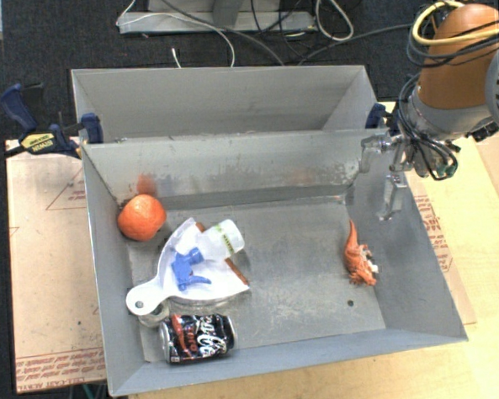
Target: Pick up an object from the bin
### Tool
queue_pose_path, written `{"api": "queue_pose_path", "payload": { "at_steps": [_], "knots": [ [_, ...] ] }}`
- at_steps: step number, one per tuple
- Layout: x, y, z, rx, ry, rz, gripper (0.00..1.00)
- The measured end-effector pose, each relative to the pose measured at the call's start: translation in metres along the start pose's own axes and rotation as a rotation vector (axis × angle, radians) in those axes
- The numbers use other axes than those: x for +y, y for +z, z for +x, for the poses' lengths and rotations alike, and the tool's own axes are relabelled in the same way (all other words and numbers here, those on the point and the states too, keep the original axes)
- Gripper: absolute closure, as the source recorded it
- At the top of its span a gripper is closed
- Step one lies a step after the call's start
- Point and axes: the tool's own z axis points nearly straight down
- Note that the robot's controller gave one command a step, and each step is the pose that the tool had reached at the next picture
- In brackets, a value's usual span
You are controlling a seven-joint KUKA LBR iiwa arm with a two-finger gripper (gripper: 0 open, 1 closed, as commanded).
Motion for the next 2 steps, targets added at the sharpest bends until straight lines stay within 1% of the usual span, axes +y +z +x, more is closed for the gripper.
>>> {"api": "queue_pose_path", "payload": {
  "at_steps": [1,2],
  "knots": [
    [0.001,-0.006,-0.001,-0.007,-0.004,0.001,0.00],
    [0.012,0.123,0.022,-0.004,-0.600,-0.005,0.00]
  ]
}}
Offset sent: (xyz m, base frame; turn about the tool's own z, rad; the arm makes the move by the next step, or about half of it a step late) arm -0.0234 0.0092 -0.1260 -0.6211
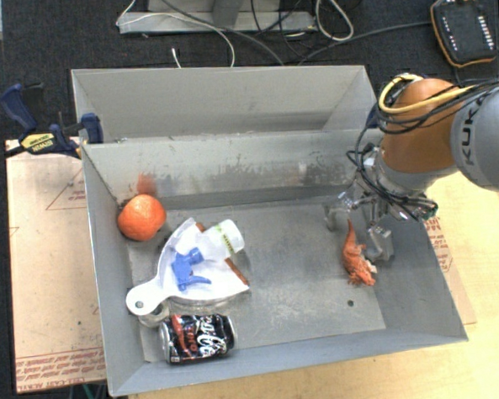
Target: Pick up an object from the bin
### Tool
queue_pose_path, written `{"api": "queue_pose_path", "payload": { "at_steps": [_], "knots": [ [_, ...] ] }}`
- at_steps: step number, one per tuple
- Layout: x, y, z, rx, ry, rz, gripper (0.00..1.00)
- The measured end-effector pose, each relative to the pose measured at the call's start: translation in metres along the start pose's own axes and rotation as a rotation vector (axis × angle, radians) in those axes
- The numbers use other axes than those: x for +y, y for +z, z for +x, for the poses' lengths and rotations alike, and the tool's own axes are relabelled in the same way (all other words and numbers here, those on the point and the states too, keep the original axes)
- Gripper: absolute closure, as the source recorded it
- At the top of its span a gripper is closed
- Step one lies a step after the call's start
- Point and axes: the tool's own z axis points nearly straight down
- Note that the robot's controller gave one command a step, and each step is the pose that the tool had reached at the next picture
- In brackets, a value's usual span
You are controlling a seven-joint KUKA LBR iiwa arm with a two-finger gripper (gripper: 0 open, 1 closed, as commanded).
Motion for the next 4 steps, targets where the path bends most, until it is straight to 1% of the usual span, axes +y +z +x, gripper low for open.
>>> {"api": "queue_pose_path", "payload": {
  "at_steps": [1,2,3,4],
  "knots": [
    [0.011,-0.061,-0.004,-0.007,-0.071,0.014,0.00],
    [0.041,-0.026,-0.003,0.000,-0.456,-0.002,0.00],
    [0.039,0.001,-0.003,-0.017,-0.845,0.005,0.00],
    [0.044,0.002,0.012,-0.010,-0.857,-0.001,1.00]
  ]
}}
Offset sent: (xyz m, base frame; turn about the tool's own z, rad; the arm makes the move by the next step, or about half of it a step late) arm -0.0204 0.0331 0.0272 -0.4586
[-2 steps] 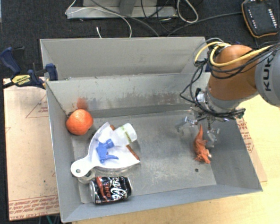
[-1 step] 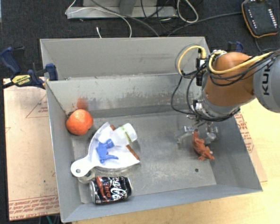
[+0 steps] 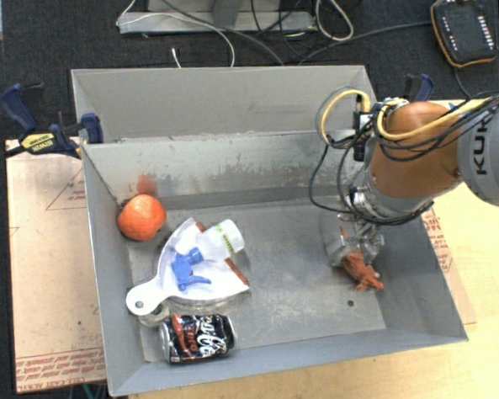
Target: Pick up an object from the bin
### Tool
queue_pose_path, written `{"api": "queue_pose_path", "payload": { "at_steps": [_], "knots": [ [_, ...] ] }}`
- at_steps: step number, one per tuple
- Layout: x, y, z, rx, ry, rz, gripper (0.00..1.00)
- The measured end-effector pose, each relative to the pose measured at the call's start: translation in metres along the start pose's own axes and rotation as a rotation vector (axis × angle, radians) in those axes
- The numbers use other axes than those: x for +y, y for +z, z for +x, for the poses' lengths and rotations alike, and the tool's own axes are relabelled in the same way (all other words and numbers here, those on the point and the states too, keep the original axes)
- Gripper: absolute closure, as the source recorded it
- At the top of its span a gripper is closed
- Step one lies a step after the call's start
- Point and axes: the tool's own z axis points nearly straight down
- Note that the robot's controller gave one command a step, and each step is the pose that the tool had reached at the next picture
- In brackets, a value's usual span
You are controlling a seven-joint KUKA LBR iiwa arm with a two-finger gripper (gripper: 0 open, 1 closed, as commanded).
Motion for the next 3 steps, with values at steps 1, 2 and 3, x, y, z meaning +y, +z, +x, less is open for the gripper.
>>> {"api": "queue_pose_path", "payload": {
  "at_steps": [1,2,3],
  "knots": [
    [0.000,0.000,0.000,0.000,0.000,0.000,1.00],
    [0.002,-0.012,0.000,0.000,0.001,-0.007,1.00],
    [0.000,-0.033,0.000,0.001,0.002,0.000,1.00]
  ]
}}
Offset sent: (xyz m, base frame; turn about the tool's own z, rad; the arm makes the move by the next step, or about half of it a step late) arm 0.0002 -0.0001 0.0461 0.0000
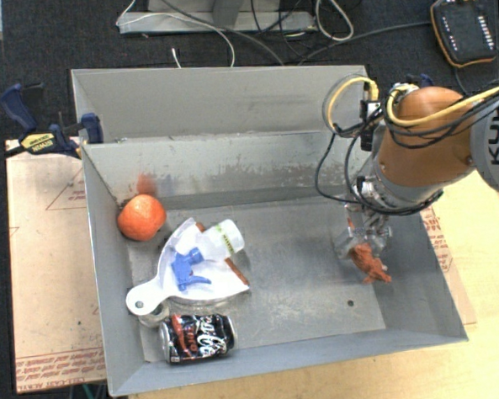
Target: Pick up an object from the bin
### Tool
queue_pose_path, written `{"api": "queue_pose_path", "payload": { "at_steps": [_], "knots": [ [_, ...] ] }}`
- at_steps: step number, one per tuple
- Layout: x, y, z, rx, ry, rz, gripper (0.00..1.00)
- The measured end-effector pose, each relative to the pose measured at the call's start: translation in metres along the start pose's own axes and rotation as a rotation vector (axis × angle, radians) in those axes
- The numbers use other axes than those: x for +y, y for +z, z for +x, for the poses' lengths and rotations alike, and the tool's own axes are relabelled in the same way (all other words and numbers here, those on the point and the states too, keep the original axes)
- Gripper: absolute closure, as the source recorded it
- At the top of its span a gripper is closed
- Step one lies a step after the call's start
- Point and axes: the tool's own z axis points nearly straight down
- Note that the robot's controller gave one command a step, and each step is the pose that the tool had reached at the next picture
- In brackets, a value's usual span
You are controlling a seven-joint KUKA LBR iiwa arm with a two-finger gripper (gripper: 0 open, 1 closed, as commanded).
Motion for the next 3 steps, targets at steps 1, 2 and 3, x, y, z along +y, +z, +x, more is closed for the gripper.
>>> {"api": "queue_pose_path", "payload": {
  "at_steps": [1,2,3],
  "knots": [
    [0.000,-0.007,-0.001,-0.001,0.002,0.001,1.00],
    [0.001,-0.024,-0.002,-0.003,0.004,-0.006,1.00],
    [0.000,-0.049,-0.002,-0.002,0.004,0.001,1.00]
  ]
}}
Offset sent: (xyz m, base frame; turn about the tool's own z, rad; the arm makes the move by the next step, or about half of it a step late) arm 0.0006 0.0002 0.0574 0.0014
